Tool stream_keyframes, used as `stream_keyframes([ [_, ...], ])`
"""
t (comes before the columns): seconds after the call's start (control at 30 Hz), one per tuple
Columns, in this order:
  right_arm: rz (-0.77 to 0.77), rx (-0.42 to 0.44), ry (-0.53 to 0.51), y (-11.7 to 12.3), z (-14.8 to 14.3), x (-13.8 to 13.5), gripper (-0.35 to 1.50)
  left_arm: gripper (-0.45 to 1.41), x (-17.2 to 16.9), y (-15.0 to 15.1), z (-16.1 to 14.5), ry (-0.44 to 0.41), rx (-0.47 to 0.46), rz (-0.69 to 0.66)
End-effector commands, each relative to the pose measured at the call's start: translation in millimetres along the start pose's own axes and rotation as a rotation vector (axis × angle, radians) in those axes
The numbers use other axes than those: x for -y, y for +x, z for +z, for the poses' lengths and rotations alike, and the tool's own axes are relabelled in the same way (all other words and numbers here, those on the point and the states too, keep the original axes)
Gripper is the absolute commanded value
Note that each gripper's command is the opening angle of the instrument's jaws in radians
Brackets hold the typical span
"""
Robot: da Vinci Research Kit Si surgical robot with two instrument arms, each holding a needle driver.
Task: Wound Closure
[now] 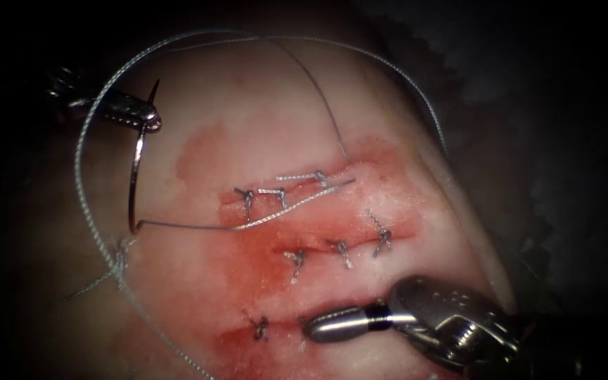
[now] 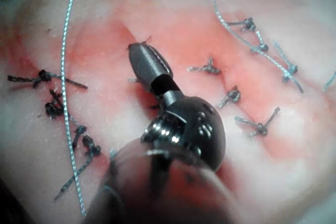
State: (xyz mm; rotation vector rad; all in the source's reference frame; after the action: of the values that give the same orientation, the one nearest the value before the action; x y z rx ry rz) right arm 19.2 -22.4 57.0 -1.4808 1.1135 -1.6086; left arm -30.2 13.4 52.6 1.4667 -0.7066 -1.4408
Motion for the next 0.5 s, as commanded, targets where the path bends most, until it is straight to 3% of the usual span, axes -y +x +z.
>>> stream_keyframes([
  [0.03,-0.013,0.003,-0.001,-0.9,1.3,0.4,-0.35,-0.45,0.8,-1.2,0.1,0.003,0.002,0.007],
  [0.2,-0.475,0.053,0.111,-10.7,0.7,2.6,-0.35,-0.45,1.7,-0.1,1.1,0.024,0.014,-0.002],
  [0.27,-0.700,-0.036,0.175,-14.0,1.4,4.3,-0.35,-0.45,2.1,0.2,2.3,0.077,0.012,-0.008],
  [0.37,-0.809,-0.082,0.231,-15.2,4.0,6.5,-0.35,-0.45,4.3,0.5,3.6,0.139,0.024,-0.022],
  [0.5,-0.829,-0.130,0.195,-14.3,7.6,9.1,-0.35,-0.45,7.6,0.4,5.2,0.221,0.041,-0.046],
])
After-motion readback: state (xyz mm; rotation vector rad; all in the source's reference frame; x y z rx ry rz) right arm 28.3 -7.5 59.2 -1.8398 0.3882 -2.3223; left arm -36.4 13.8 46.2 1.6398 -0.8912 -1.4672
